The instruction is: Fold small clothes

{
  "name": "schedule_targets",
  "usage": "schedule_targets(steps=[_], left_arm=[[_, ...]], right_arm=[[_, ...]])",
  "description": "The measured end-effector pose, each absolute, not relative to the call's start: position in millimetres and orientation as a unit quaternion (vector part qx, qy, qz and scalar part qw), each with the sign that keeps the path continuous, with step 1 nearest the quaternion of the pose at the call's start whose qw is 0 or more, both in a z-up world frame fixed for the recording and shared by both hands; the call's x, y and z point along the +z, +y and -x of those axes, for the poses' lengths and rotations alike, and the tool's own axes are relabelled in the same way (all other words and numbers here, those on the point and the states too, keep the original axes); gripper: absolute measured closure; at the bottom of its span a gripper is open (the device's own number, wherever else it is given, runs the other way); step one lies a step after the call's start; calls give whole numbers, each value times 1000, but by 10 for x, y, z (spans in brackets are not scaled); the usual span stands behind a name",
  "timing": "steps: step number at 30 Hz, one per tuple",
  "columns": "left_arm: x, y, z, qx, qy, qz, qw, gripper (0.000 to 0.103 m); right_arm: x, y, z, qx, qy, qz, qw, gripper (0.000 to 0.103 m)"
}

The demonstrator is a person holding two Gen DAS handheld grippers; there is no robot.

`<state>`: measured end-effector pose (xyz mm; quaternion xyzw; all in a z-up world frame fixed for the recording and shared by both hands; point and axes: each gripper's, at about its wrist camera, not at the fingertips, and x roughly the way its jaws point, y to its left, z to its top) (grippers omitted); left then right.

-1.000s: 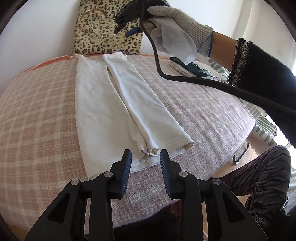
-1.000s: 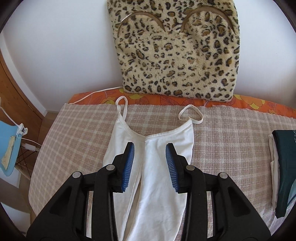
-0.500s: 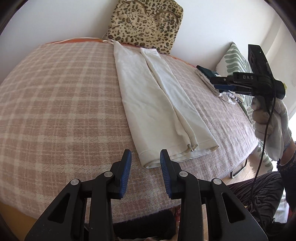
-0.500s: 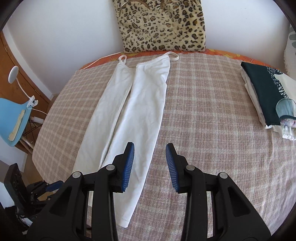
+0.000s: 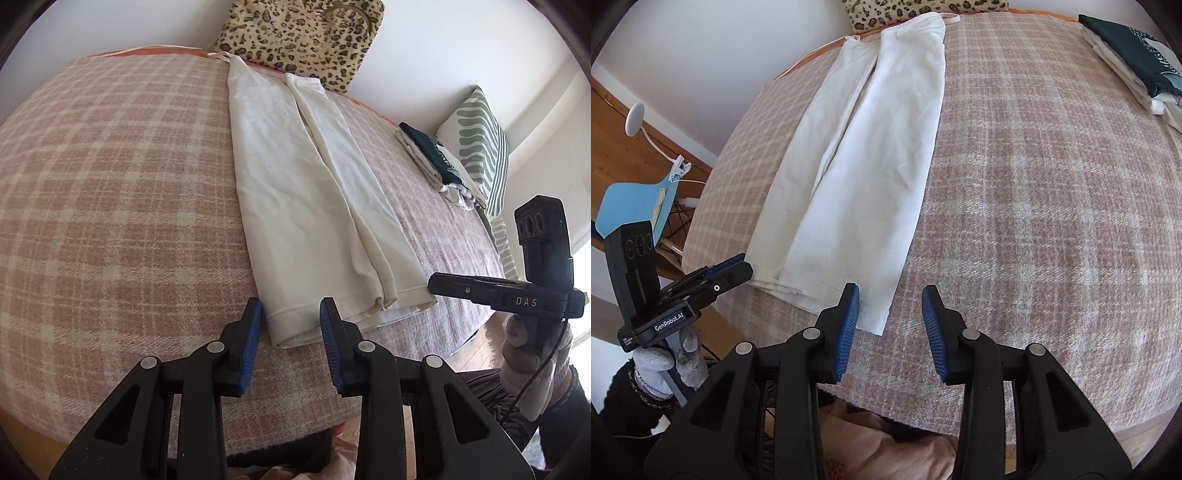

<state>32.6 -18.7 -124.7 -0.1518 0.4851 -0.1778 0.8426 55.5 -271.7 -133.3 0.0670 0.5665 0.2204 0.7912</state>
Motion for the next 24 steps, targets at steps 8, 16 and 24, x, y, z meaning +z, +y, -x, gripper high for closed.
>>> schedule_targets(steps=[8, 16, 24], left_arm=[[-1229, -185, -301, -184, 457, 125, 861, 99], [-1252, -75, -231, -181, 456, 140, 860, 99], [-1284, -23, -237, -162, 462, 130, 862, 95]], right_arm=[[-1415, -2558, -495, 220, 571, -50, 789, 67], [-1425, -2465, -430, 213, 566, -17, 796, 93], [-1412, -2402, -414, 203, 562, 4, 802, 96]])
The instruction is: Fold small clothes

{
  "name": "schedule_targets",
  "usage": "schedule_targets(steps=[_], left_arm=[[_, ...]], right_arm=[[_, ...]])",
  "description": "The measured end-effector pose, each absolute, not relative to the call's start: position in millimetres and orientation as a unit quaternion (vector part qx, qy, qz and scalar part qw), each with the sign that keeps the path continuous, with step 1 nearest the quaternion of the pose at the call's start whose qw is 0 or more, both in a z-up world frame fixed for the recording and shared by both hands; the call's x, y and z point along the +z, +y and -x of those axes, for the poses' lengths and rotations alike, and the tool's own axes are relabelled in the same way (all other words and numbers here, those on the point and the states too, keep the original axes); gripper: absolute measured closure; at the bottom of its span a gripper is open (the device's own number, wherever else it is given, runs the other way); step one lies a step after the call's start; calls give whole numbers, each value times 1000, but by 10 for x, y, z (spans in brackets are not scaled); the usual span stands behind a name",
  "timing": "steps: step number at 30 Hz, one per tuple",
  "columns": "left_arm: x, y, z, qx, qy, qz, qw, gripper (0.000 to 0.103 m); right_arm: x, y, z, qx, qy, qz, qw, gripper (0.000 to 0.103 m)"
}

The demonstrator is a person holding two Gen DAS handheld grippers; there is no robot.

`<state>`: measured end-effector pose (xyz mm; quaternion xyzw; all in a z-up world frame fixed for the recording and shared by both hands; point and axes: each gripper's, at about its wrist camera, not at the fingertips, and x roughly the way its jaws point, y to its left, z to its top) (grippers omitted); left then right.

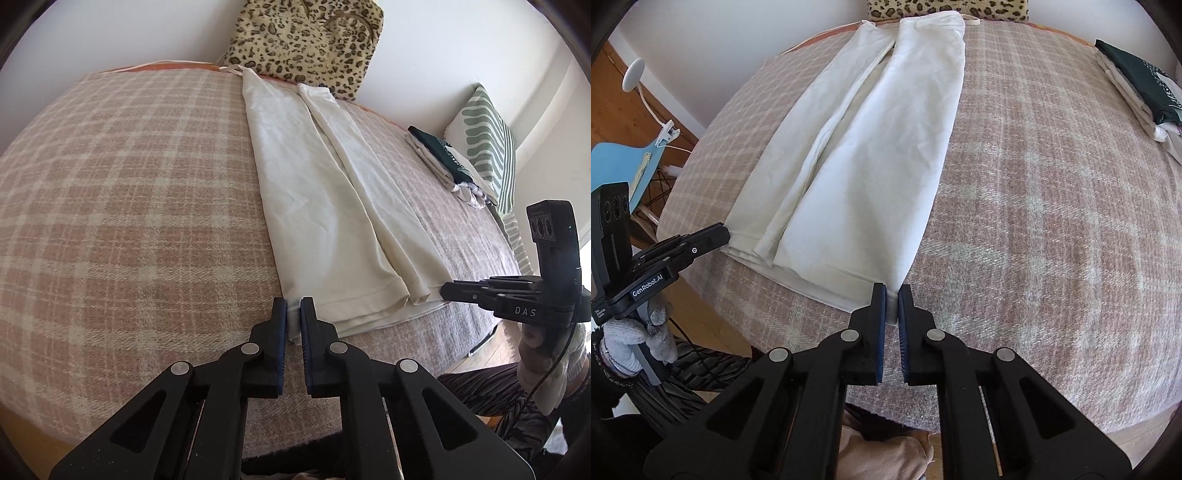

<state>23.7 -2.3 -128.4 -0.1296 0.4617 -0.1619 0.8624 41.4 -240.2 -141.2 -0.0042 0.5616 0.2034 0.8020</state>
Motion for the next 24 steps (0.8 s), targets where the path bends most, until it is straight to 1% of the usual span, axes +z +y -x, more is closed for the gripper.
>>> schedule_targets(steps=[2, 4, 5, 7, 9, 11, 14, 19, 21, 24], left_arm=[[-1290, -13, -251, -168, 469, 143, 855, 95], [-1300, -22, -293, -178, 492, 146, 840, 90], [-1292, -17, -301, -181, 497, 144, 836, 90], [-1261, 0, -306, -184, 499, 134, 836, 89], [-1252, 26, -327, -187, 503, 130, 834, 80], [-1278, 59, -353, -190, 507, 140, 829, 80], [-1313, 95, -375, -197, 505, 159, 825, 80], [-1314, 106, -380, -205, 503, 164, 823, 83], [-1327, 95, -383, -209, 506, 161, 821, 93], [-1328, 80, -376, -212, 503, 158, 823, 97]], right_arm=[[-1402, -2405, -415, 215, 561, 3, 799, 96], [-1370, -2413, -388, 231, 558, 1, 797, 96], [-1350, -2433, -373, 231, 554, -3, 800, 95], [-1351, -2481, -380, 239, 558, -22, 795, 92], [-1375, -2545, -400, 241, 561, -48, 790, 87], [-1413, -2601, -436, 248, 568, -73, 781, 83], [-1456, -2659, -474, 256, 574, -97, 772, 82], [-1488, -2614, -486, 265, 577, -102, 766, 82], [-1488, -2643, -463, 269, 576, -103, 765, 82], [-1482, -2587, -471, 270, 576, -104, 765, 83]])
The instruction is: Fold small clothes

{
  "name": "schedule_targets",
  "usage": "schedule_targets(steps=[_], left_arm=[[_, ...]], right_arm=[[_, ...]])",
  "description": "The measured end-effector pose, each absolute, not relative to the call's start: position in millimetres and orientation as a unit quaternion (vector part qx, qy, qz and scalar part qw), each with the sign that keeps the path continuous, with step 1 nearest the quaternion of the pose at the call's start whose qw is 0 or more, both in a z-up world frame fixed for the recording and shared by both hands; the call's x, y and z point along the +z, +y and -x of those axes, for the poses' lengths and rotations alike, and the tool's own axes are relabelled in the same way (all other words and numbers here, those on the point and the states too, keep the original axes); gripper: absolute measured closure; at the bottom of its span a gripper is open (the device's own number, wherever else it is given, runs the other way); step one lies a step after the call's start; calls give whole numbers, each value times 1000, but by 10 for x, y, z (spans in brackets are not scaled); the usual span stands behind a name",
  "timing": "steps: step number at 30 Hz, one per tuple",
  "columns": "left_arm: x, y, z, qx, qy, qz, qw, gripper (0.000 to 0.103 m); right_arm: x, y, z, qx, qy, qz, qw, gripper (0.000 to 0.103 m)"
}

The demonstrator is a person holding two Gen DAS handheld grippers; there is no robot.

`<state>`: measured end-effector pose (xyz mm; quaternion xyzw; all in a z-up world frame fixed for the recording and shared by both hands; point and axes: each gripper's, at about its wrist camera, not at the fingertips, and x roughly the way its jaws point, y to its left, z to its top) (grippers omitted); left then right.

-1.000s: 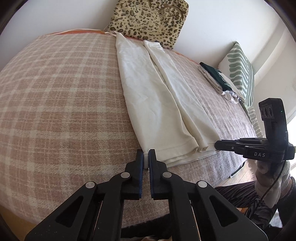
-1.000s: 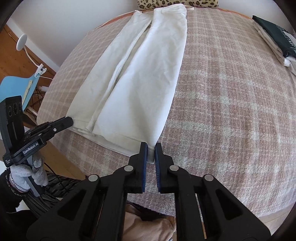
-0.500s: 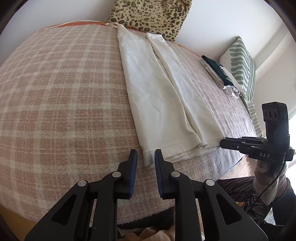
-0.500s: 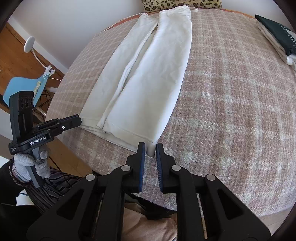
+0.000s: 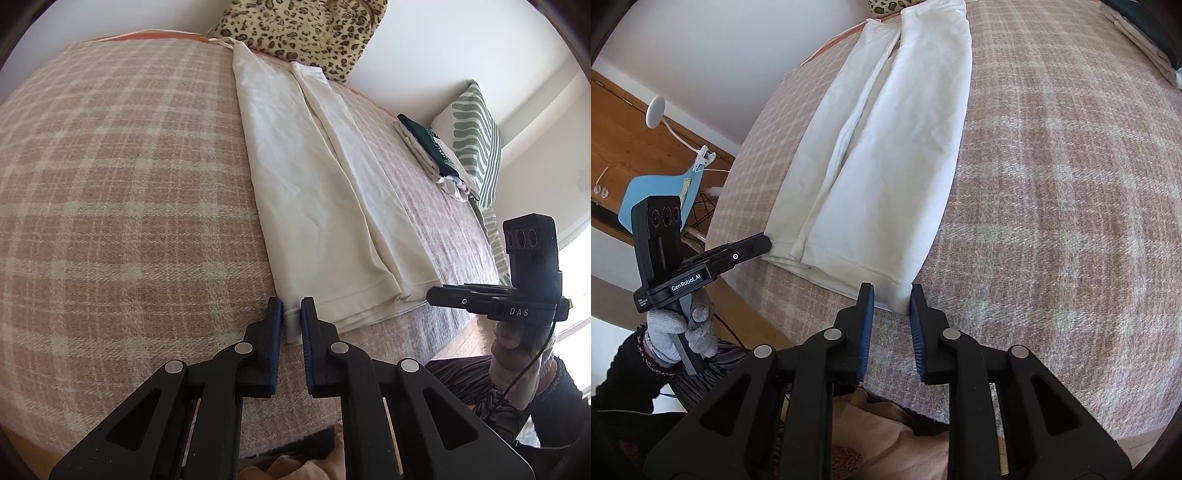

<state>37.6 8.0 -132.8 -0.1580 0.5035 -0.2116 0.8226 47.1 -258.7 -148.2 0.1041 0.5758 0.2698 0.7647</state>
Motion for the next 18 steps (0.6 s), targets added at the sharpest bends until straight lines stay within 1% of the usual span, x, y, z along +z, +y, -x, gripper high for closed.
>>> schedule_targets(steps=[1, 4, 5, 8, 14, 15, 16, 17, 18], left_arm=[[-1323, 76, -377, -212, 503, 157, 823, 97], [-1293, 77, -378, -215, 498, 159, 825, 98], [-1279, 78, -379, -216, 495, 160, 826, 99], [-1239, 80, -372, -221, 489, 166, 827, 99], [-1272, 82, -371, -220, 492, 170, 825, 99], [-1284, 91, -373, -218, 496, 173, 822, 97], [-1300, 109, -369, -213, 501, 178, 819, 96], [-1319, 129, -369, -210, 506, 185, 816, 91], [-1340, 148, -373, -211, 512, 192, 810, 85]], right_arm=[[-1481, -2574, -476, 270, 576, -106, 764, 83], [-1491, -2566, -487, 264, 576, -106, 766, 91], [-1494, -2595, -489, 265, 576, -113, 765, 92], [-1491, -2659, -492, 269, 577, -134, 760, 94], [-1441, -2615, -459, 276, 571, -120, 764, 94], [-1438, -2609, -458, 278, 573, -118, 762, 93], [-1439, -2592, -454, 278, 576, -121, 759, 87], [-1443, -2610, -460, 277, 578, -126, 757, 75], [-1445, -2628, -460, 277, 577, -131, 757, 71]])
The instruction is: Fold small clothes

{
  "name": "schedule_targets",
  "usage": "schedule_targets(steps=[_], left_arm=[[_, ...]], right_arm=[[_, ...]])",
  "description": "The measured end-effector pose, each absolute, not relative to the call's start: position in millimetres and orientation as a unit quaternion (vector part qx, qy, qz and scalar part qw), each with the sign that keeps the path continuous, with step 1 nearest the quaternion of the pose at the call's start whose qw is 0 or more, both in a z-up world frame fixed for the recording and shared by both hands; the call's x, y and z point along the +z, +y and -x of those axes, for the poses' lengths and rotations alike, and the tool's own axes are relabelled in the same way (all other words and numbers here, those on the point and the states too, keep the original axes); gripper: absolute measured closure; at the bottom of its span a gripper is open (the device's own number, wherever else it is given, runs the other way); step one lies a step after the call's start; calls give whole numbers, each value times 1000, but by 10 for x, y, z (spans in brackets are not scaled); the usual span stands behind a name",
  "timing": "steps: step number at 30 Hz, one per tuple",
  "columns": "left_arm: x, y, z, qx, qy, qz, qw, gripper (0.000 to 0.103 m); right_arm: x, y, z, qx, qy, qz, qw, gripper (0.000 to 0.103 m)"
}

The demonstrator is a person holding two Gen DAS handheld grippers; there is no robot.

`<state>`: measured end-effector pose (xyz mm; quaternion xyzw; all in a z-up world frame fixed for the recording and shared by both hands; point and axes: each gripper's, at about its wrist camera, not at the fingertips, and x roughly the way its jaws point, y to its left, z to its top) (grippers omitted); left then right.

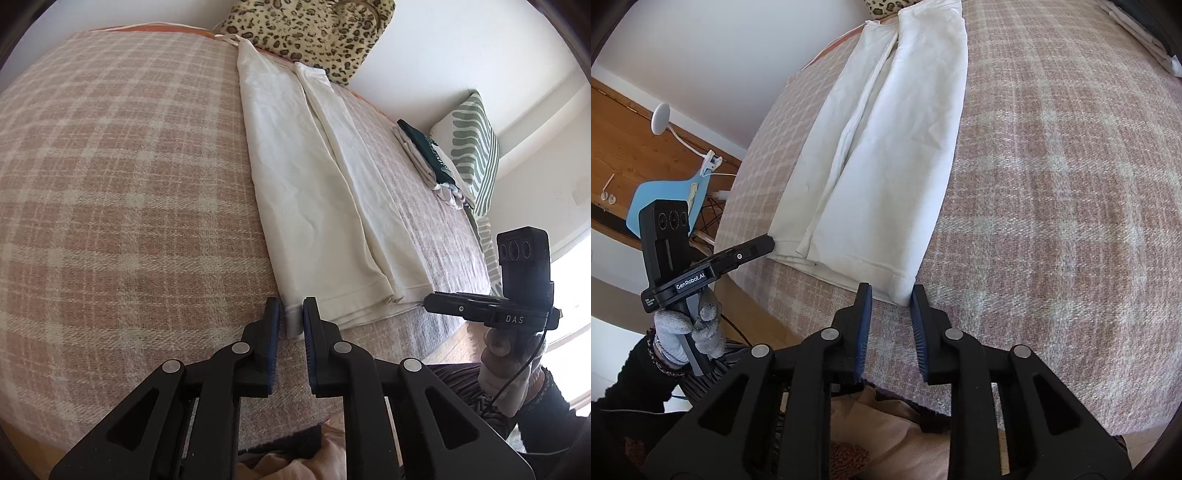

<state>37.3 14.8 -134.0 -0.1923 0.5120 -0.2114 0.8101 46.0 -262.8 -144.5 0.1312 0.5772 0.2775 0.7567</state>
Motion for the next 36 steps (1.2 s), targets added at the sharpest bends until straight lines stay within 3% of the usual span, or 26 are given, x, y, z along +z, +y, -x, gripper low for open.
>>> schedule_targets(steps=[11, 12, 14, 17, 36], left_arm=[[-1320, 56, -369, -226, 509, 184, 810, 86], [-1318, 40, -366, -226, 509, 177, 812, 91], [-1315, 24, -357, -226, 506, 173, 814, 98], [-1257, 16, -335, -226, 493, 176, 822, 99], [-837, 105, -732, -241, 440, 253, 827, 99]], right_arm=[[-1431, -2673, -550, 286, 575, -149, 752, 68], [-1425, -2664, -547, 286, 574, -146, 753, 71], [-1450, -2606, -538, 280, 578, -138, 754, 89], [-1460, -2645, -561, 275, 576, -157, 753, 95], [-828, -2901, -879, 302, 521, -258, 755, 96]])
